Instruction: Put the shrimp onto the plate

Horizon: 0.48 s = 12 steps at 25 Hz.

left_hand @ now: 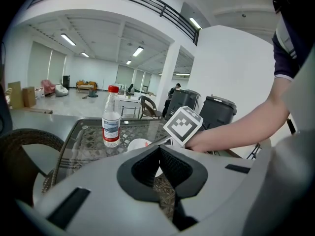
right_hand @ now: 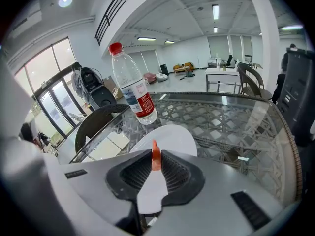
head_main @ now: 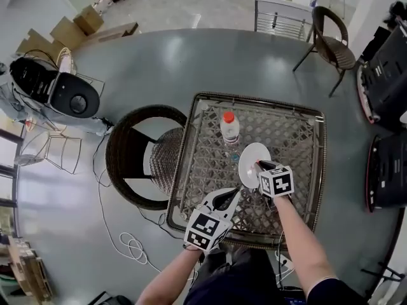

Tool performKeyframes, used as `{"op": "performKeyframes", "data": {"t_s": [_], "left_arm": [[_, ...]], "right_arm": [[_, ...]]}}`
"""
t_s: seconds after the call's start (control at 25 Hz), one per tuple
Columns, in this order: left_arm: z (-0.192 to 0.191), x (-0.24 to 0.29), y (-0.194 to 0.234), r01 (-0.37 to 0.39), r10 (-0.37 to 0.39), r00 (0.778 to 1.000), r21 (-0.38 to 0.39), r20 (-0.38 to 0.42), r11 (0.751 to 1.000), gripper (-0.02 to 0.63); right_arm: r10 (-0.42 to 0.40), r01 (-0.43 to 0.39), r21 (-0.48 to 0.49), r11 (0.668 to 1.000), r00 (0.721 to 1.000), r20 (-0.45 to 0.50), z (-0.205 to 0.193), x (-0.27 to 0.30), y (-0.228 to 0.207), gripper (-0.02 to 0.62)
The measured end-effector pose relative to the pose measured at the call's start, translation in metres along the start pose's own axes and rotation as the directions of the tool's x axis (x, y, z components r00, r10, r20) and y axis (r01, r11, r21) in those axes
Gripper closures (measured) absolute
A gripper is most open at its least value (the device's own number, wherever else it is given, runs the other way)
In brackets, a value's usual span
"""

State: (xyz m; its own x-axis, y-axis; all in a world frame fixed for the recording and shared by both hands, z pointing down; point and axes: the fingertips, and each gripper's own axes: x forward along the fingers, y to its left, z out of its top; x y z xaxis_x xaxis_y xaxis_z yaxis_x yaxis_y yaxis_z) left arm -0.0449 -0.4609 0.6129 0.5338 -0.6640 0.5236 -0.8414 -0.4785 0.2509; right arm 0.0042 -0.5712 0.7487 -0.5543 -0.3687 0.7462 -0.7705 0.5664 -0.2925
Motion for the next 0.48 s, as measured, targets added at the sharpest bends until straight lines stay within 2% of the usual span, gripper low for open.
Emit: {"op": "performKeyframes", "data": {"t_s": [0.48], "left_arm": [[-0.008,0.007,0.001,-0.01,0.009,1.0,-0.026,-0.025,1.0,0.597]], "right_arm": [[-0.053,0.042,-0.094,0.995,0.992,-0.118,-0.001,0.025,-0.011,0.532]]}}
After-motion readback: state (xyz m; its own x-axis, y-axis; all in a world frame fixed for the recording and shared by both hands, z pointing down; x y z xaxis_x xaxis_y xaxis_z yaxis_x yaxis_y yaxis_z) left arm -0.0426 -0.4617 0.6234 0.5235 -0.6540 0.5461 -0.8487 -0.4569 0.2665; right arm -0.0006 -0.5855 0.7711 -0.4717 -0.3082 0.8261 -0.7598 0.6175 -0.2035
